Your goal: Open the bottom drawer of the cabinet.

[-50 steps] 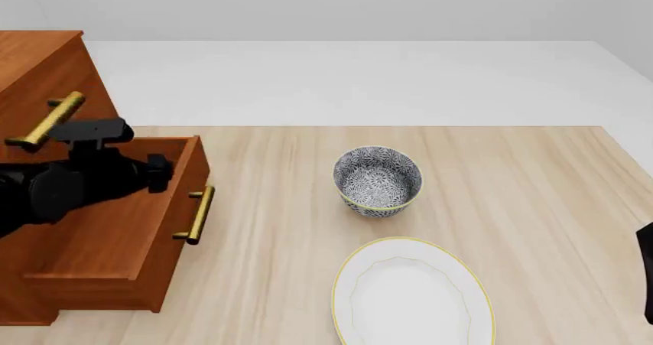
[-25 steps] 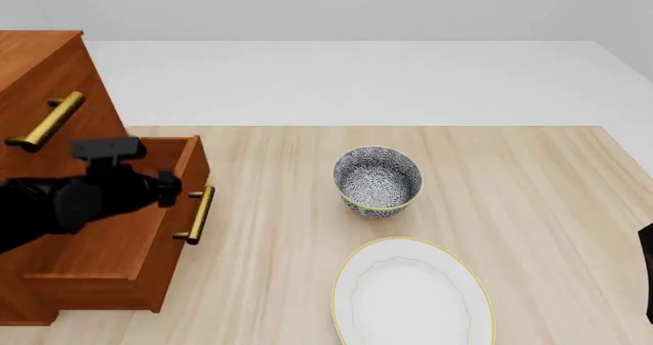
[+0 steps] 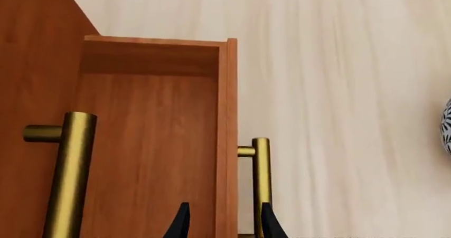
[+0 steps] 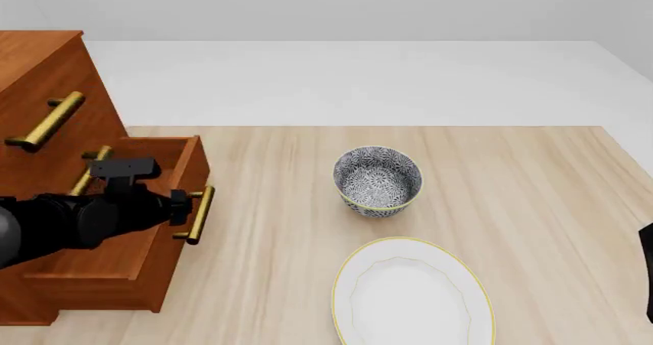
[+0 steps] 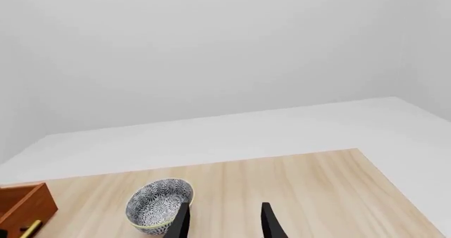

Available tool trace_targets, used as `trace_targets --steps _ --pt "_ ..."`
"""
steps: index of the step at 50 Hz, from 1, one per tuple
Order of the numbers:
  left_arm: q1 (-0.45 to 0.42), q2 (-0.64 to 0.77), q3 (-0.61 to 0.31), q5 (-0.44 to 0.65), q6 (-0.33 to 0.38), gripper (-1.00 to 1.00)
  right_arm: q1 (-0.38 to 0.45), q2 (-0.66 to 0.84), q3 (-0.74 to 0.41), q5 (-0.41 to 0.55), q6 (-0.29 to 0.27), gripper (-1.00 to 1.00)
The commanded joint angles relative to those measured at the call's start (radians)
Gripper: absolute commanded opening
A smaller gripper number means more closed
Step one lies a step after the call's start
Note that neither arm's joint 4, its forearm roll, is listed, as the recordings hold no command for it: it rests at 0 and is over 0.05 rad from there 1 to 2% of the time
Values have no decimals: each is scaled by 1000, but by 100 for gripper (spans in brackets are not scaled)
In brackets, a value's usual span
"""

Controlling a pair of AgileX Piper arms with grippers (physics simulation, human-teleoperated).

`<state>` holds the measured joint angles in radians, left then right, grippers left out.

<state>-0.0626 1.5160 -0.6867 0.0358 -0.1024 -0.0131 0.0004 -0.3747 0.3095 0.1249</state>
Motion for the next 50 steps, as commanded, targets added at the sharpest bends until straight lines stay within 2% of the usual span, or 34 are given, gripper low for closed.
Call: trace_targets --steps 1,16,29,38,50 --pt "-11 28 21 -27 -11 100 -1 0 2 -4 1 100" --pt "-25 52 39 -54 -10 100 -1 0 10 -13 3 100" --pt "-99 56 38 -54 -73 100 -2 1 9 -14 5 100" --pt "-116 76 25 -64 -80 100 -4 1 8 -16 7 100" --pt "-176 85 18 -70 -122 100 -6 1 0 -12 8 100"
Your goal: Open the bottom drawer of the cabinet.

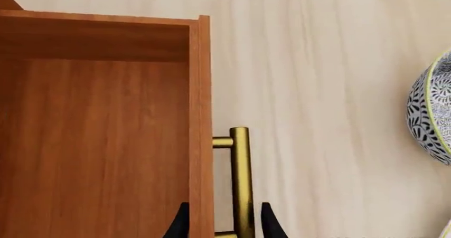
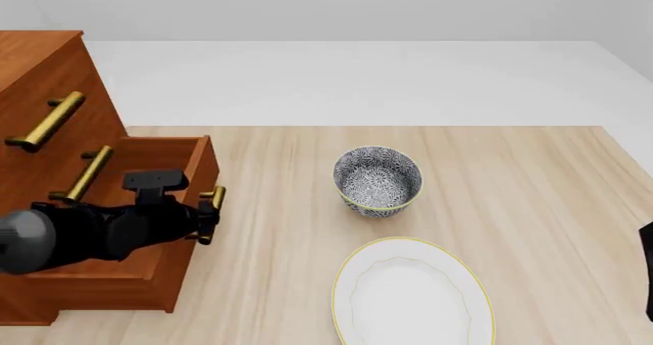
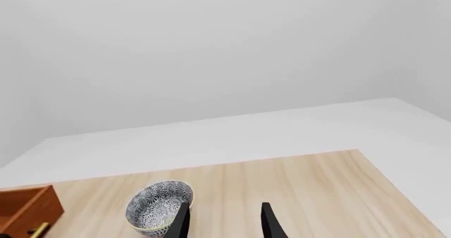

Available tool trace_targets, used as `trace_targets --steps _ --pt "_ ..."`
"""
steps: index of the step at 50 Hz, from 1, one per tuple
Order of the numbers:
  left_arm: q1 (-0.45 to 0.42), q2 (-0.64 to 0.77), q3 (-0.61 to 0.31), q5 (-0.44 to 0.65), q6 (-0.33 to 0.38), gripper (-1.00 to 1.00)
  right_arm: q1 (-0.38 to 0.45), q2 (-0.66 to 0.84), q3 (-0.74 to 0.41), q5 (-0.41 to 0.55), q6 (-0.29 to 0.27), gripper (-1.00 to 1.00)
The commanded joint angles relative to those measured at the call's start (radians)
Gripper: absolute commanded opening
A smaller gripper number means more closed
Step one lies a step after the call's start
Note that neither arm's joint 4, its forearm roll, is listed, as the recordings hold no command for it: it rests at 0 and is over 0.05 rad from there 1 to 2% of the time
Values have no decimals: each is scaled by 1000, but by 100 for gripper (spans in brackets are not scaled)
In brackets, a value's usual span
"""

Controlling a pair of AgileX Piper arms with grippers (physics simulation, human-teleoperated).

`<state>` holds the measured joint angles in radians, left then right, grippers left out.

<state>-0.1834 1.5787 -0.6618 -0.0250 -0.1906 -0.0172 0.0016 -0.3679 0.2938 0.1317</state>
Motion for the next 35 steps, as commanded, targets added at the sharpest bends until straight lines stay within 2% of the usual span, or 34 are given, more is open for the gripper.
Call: trace_targets --steps 1,35 --pt "-62 23 -8 -9 -38 100 -2 0 -8 4 2 100" --pt "-191 60 -61 -20 -60 100 -4 -1 -24 15 7 100"
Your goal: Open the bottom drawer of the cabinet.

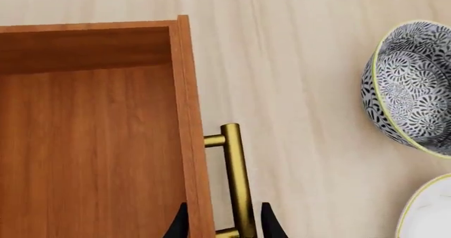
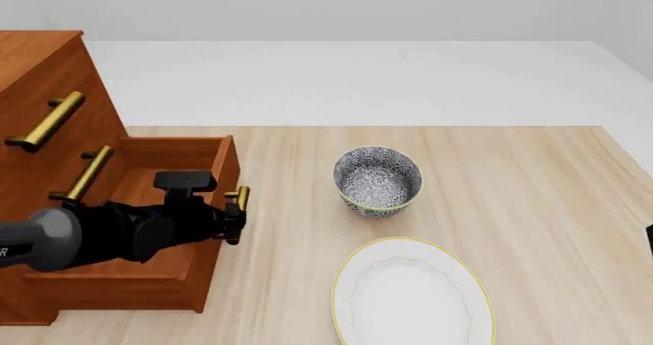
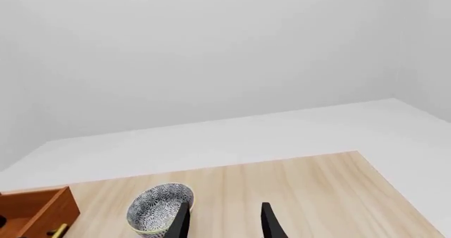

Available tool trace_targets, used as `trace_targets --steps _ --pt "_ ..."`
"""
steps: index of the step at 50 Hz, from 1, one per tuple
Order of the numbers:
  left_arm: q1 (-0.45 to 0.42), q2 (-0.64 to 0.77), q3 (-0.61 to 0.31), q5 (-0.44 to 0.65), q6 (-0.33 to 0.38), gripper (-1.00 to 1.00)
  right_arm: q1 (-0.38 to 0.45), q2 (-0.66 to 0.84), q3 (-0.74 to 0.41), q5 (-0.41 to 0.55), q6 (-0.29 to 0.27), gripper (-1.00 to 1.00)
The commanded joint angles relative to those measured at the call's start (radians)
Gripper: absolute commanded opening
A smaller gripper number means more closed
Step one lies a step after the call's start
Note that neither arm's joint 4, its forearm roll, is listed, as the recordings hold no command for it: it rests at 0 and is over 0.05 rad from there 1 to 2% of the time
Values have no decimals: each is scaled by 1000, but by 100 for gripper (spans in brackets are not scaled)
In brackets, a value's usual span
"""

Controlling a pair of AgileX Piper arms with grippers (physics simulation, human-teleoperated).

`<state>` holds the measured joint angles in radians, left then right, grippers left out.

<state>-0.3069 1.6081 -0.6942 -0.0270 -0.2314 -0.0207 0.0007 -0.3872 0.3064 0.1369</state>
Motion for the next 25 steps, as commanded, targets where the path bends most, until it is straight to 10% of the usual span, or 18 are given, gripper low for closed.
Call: trace_targets --steps 1,25 --pt "-68 34 -30 -21 -13 100 0 0 -5 3 1 100" --pt "-64 -34 -48 33 22 100 -1 0 -6 3 1 100"
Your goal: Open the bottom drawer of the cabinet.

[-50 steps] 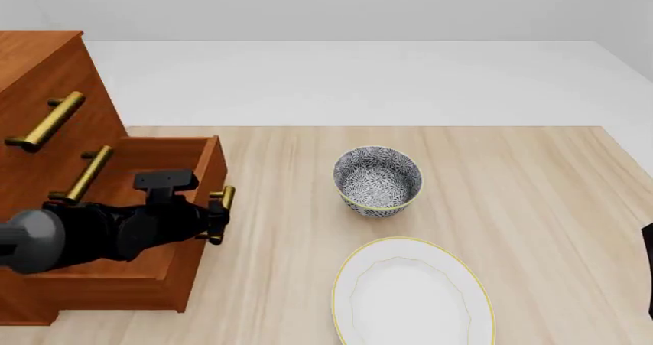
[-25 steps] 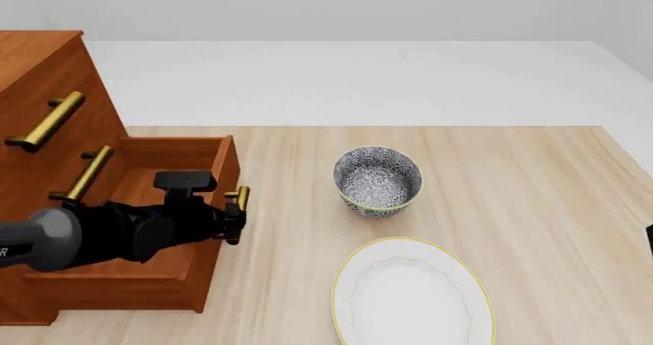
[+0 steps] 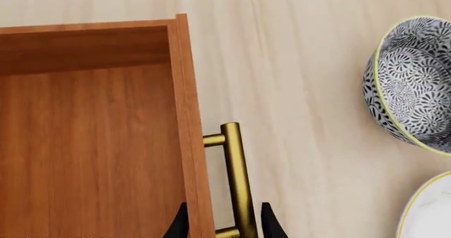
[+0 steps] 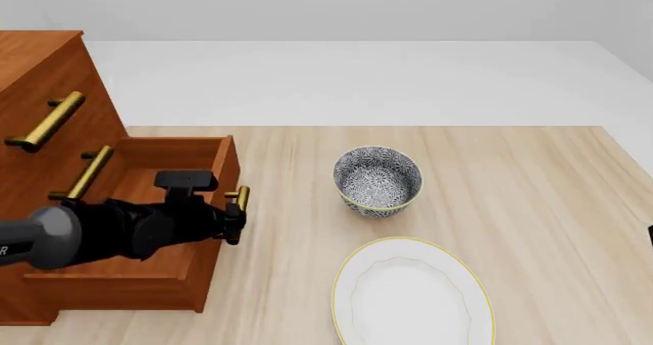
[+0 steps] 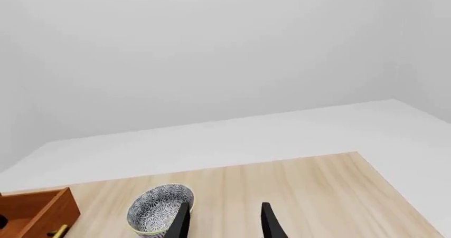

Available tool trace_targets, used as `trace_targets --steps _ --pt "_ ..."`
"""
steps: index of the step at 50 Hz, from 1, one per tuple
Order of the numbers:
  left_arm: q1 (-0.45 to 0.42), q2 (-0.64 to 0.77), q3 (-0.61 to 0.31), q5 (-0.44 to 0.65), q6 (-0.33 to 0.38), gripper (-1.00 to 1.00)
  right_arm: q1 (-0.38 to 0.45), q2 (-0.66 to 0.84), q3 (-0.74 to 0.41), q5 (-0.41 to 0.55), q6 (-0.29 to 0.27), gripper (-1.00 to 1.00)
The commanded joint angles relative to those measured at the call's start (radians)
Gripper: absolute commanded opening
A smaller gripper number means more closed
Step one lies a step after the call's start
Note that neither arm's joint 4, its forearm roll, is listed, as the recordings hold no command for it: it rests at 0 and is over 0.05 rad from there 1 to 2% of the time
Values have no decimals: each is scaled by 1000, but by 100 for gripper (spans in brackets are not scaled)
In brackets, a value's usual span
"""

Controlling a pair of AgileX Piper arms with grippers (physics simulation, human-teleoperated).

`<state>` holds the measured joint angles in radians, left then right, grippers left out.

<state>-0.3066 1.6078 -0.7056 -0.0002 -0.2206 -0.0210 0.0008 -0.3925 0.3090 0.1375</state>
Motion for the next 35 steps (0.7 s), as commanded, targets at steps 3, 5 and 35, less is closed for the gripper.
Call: trace_targets --steps 3,5,35 --pt "-56 -46 -40 15 19 100 0 0 -1 1 -1 100" --pt "-54 -69 -36 29 24 100 0 1 0 0 -1 100" --pt "-9 -276 -74 218 86 100 2 7 11 -15 -2 100"
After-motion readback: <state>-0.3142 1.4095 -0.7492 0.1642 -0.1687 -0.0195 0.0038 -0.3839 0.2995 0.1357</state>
